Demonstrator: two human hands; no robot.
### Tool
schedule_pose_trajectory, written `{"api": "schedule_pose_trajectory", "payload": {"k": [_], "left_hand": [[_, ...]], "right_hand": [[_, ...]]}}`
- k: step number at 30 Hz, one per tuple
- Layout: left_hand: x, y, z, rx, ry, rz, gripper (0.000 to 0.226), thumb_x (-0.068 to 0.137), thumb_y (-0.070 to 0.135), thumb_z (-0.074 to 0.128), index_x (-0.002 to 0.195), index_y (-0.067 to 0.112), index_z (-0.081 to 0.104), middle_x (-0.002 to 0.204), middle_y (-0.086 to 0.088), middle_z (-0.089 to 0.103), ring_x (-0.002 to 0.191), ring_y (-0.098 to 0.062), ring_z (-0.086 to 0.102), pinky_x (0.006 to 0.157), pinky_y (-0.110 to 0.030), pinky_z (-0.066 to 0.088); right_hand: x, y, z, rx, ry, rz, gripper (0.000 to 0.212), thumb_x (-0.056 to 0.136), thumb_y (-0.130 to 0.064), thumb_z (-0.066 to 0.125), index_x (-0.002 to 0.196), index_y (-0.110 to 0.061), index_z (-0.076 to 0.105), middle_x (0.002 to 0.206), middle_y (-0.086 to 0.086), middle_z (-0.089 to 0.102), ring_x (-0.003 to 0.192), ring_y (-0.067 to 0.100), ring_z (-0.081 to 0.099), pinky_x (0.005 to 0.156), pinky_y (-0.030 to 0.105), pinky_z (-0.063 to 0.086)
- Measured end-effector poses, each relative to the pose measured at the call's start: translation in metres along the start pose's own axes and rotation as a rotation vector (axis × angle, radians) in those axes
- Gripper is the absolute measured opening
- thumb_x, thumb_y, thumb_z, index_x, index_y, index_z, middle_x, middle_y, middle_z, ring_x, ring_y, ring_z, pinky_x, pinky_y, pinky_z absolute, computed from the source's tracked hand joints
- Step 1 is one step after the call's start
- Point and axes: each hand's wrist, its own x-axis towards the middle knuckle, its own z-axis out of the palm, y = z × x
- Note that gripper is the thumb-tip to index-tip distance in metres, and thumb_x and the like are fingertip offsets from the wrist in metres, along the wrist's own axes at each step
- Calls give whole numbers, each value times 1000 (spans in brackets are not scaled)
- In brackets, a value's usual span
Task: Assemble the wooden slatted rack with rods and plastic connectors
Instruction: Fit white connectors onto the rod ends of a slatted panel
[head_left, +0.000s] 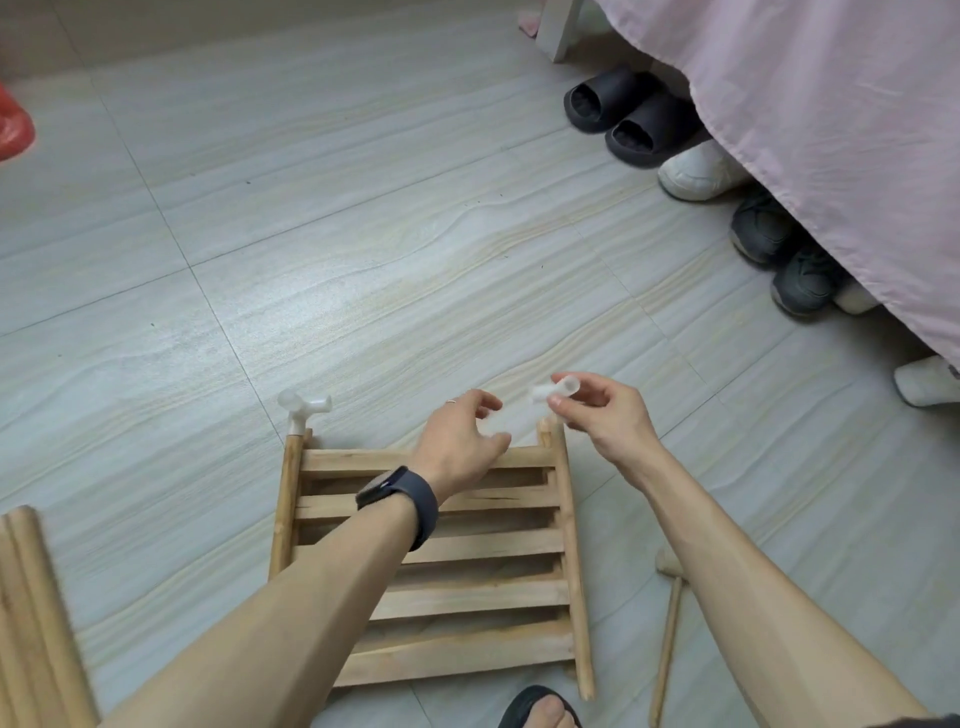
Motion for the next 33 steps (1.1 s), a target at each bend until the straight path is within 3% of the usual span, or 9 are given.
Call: {"api": "schedule_pose_trajectory", "payload": {"k": [3, 6, 9, 13, 16, 19, 25, 30, 33], "left_hand": [[-7, -28, 3, 561, -133, 47, 67, 91, 44, 62, 150, 26, 35, 152, -7, 42, 141, -27, 35, 113, -40, 34], [-12, -49, 6, 733, -194, 60, 64, 96, 58, 51, 148, 26, 33, 149, -8, 46, 137, -29, 39, 117, -42, 27], [-13, -59, 6, 801, -189, 157, 74, 95, 65, 46, 153, 25, 23, 150, -8, 44, 138, -29, 39, 119, -43, 24], [-15, -68, 5, 889, -234, 212, 104, 87, 69, 58, 160, 22, -1, 157, -10, 31, 146, -30, 28, 124, -47, 13], [-13, -67, 7, 894, -222, 210, 97, 91, 62, 59, 159, 21, 3, 154, -10, 35, 143, -31, 32, 123, -48, 14], [-13, -67, 8, 895, -223, 205, 95, 91, 61, 61, 157, 21, 6, 153, -11, 37, 141, -33, 34, 122, -50, 14], [-14, -65, 10, 897, -216, 201, 92, 90, 58, 62, 156, 18, 11, 151, -13, 37, 139, -35, 35, 122, -54, 12], [-15, -64, 9, 883, -181, 226, 81, 89, 54, 66, 148, 17, 24, 149, -11, 39, 135, -34, 39, 120, -55, 16], [-15, -61, 7, 882, -175, 235, 80, 89, 53, 67, 147, 17, 25, 148, -11, 40, 134, -34, 40, 120, -55, 16]], "right_hand": [[20, 12, -4, 53, 156, 85, 25, 90, -13, 76, 114, -18, 73, 103, 4, 76, 84, 11, 69, 77, 26, 56], [33, 25, 1, 56, 174, 161, 31, 90, -16, 76, 121, -18, 71, 103, 2, 73, 83, 9, 68, 75, 25, 56], [40, 31, 9, 125, 156, 205, 29, 90, -14, 76, 119, -17, 72, 96, 0, 69, 79, 11, 66, 73, 28, 57], [43, 33, 17, 81, 122, 210, 25, 88, -15, 77, 112, -19, 74, 85, 0, 69, 69, 16, 62, 76, 38, 56], [46, 34, 17, 39, 106, 217, 31, 85, -17, 81, 115, -21, 73, 91, 3, 74, 73, 17, 67, 82, 45, 60], [44, 31, 14, 51, 79, 225, 29, 88, -14, 79, 115, -20, 73, 100, 6, 73, 78, 17, 66, 80, 41, 59], [41, 29, 6, 95, 27, 243, 20, 89, -8, 76, 104, -23, 75, 98, 3, 72, 87, 17, 64, 94, 49, 56], [42, 32, 10, 2, 9, 230, 30, 87, -13, 80, 116, -19, 73, 110, 5, 74, 88, 17, 69, 94, 45, 58], [40, 27, 6, 42, 8, 270, 26, 86, -9, 75, 110, -19, 75, 109, 7, 72, 85, 23, 71, 81, 41, 61]]}}
